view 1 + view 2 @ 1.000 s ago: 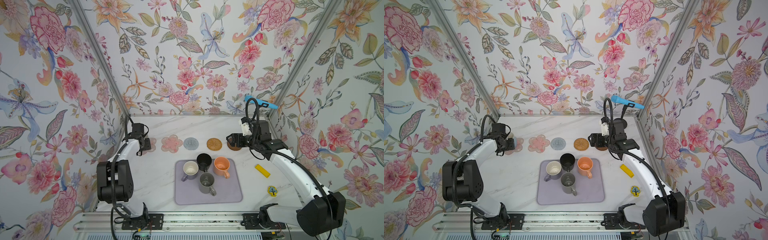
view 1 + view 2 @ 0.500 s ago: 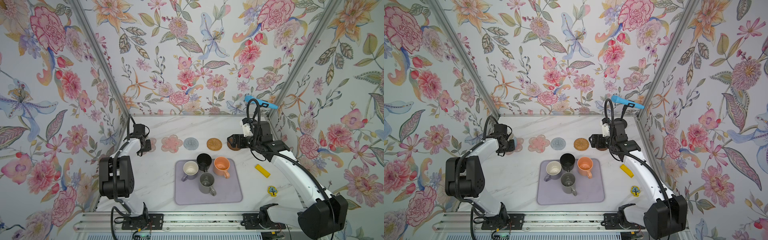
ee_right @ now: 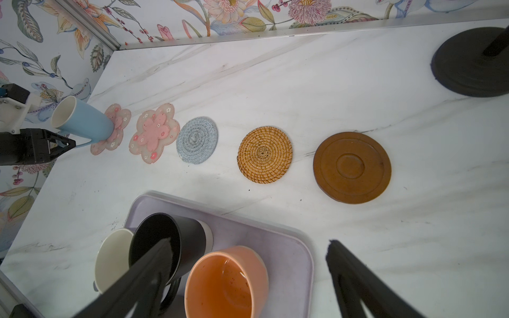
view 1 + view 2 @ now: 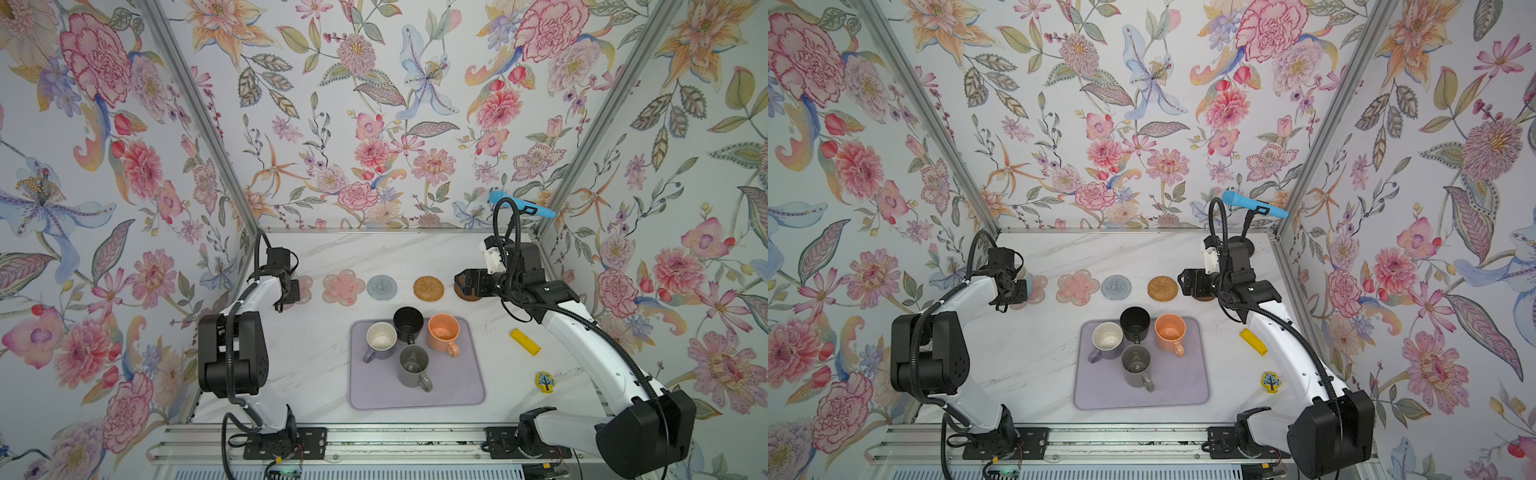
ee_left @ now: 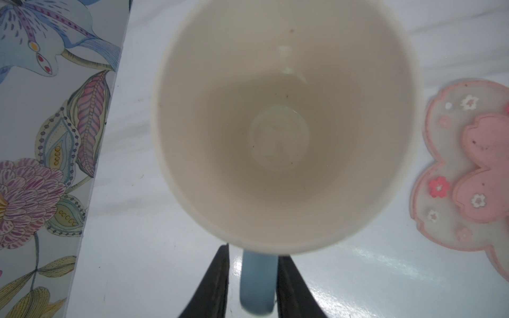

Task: Place cups on coasters
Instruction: Rotate the cup on the coaster.

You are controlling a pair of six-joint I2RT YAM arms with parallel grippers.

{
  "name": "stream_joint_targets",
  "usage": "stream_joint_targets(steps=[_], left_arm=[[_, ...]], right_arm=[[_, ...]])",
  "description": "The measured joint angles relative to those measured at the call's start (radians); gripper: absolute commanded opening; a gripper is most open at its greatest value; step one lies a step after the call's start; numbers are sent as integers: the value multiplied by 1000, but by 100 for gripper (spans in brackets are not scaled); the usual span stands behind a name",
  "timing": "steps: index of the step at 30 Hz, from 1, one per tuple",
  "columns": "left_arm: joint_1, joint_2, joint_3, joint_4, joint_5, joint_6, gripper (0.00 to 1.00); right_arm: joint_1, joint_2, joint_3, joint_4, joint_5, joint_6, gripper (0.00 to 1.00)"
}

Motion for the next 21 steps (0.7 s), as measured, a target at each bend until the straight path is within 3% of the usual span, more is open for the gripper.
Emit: stream_joint_targets(steps=[7, 13, 21], left_arm=[[0, 0, 5, -2, -14, 3, 33], [0, 0, 5, -5, -5, 3, 42], [0, -87, 5, -41, 40, -22, 62]], right_arm=[[0, -2, -8, -1, 0, 0, 90], [0, -6, -12, -10, 4, 0, 90], [0, -26, -13, -27, 7, -1, 90]])
